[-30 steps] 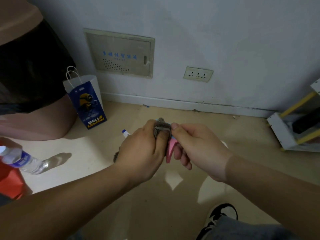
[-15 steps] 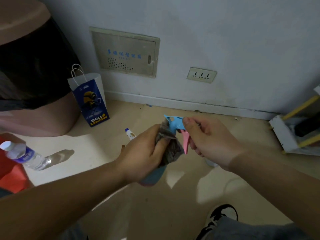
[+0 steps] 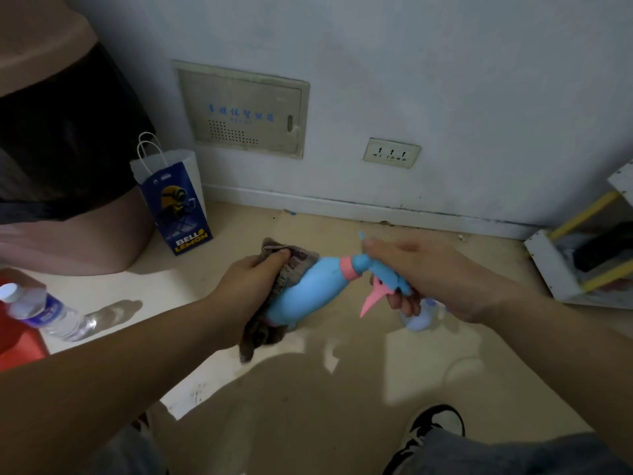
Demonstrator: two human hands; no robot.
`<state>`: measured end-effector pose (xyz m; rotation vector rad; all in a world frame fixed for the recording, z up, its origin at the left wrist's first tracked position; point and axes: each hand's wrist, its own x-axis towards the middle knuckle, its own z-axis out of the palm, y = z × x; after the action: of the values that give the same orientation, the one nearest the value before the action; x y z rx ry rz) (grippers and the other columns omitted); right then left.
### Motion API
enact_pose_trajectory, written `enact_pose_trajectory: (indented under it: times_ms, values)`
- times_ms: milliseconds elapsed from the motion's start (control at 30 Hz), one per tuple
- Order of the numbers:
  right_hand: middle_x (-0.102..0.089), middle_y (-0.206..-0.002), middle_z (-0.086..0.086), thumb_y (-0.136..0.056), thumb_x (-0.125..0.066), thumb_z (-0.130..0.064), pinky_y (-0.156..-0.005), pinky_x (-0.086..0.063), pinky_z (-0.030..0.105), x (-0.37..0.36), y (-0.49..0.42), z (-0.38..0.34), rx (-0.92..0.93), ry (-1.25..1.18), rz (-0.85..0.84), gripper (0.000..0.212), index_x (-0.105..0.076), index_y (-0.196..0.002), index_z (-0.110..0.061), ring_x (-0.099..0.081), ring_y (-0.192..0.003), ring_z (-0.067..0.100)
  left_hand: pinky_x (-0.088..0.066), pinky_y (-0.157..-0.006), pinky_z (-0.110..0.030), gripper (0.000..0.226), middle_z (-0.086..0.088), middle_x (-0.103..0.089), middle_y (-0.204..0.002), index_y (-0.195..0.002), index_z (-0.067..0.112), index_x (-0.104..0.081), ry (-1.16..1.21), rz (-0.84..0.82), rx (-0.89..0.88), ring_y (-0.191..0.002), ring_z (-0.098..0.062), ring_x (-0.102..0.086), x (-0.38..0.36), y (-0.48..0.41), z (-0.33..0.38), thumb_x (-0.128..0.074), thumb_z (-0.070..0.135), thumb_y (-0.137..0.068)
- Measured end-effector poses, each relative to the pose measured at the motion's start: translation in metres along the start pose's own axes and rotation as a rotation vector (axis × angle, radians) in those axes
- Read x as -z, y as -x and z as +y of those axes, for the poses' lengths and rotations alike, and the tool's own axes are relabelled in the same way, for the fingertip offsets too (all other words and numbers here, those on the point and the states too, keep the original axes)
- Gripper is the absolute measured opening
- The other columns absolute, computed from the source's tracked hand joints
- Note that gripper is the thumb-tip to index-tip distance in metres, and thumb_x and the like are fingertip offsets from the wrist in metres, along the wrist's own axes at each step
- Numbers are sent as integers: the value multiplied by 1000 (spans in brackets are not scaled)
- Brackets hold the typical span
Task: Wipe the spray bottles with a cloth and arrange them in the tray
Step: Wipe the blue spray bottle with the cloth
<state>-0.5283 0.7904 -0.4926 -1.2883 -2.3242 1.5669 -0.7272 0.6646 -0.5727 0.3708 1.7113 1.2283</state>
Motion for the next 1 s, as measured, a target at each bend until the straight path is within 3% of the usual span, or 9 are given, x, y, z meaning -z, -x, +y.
enact_pose_trajectory:
  times_ms: [100, 167, 267, 433, 567, 667, 767, 867, 1000]
  values:
    - [-56, -52, 10, -100, -47, -58, -49, -40, 31, -9, 1, 2, -31, 130, -21, 61, -66, -80, -3, -48, -49, 24, -58, -65, -46, 39, -20, -75, -90, -102, 18, -69, -158, -7, -139, -75, -38, -73, -5, 7, -1, -52, 53, -102]
    - [-56, -50, 9, -101, -44, -57, -45, -38, 28, -15, 2, 3, -26, 134, -4, 61, -66, -79, -5, -46, -47, 23, -55, -79, -47, 43, -7, -71, -89, -92, 22, -66, -447, 68, -325, -87, -30, -69, -6, 7, -6, -40, 53, -105]
    - [-60, -55, 17, -102, -45, -56, -43, -34, 25, -20, 1, 5, -22, 79, 24, 59, -67, -78, -6, -46, -48, 24, -49, -80, -46, 46, -4, -62, -93, -90, 25, -58, -830, 126, -623, -91, -30, -59, -14, 16, -12, -25, 56, -102]
    - [-60, -51, 9, -103, -42, -54, -43, -37, 23, -33, 1, 3, -3, 108, -37, 57, -61, -70, -12, -50, -45, 21, -46, -82, -42, 34, 0, -62, -101, -109, 19, -63, -1072, -10, -1053, -92, -26, -56, -21, 27, -17, -42, 44, -100]
    - [-61, -51, 7, -103, -44, -53, -42, -39, 22, -27, -1, 0, 34, 168, 19, 56, -65, -76, -8, -54, -44, 18, -49, -79, -46, 42, 3, -61, -97, -107, 24, -62, -1033, -92, -876, -86, -18, -55, 3, -3, -6, -29, 52, -104]
    - [-65, -56, 11, -102, -43, -53, -48, -45, 25, -20, -2, 2, 90, 231, 56, 55, -65, -77, -10, -60, -49, 20, -56, -82, -44, 43, -4, -68, -105, -114, 23, -66, -651, -13, -467, -92, -21, -64, 4, -6, -3, -33, 51, -108]
    - [-70, -70, 17, -102, -42, -55, -62, -54, 36, -19, -3, 5, 164, 300, 77, 56, -63, -79, -8, -64, -51, 20, -58, -60, -26, 35, -5, -72, -109, -120, 24, -65, -141, -54, -14, -90, -21, -72, -6, 7, -2, -51, 51, -103]
    - [-72, -75, 16, -101, -40, -56, -64, -53, 36, -19, -3, 9, 203, 335, 97, 58, -62, -82, -6, -62, -48, 14, -58, -61, -26, 32, -4, -76, -100, -110, 23, -70, -109, -50, -43, -82, -16, -75, -6, 9, -3, -58, 51, -100]
    - [-68, -67, 9, -101, -44, -51, -63, -48, 33, -20, 2, 9, 242, 348, 131, 53, -63, -77, -8, -57, -49, 15, -57, -84, -44, 34, -13, -72, -94, -95, 11, -70, -312, 134, -150, -92, -31, -69, 11, -3, -7, -46, 32, -108]
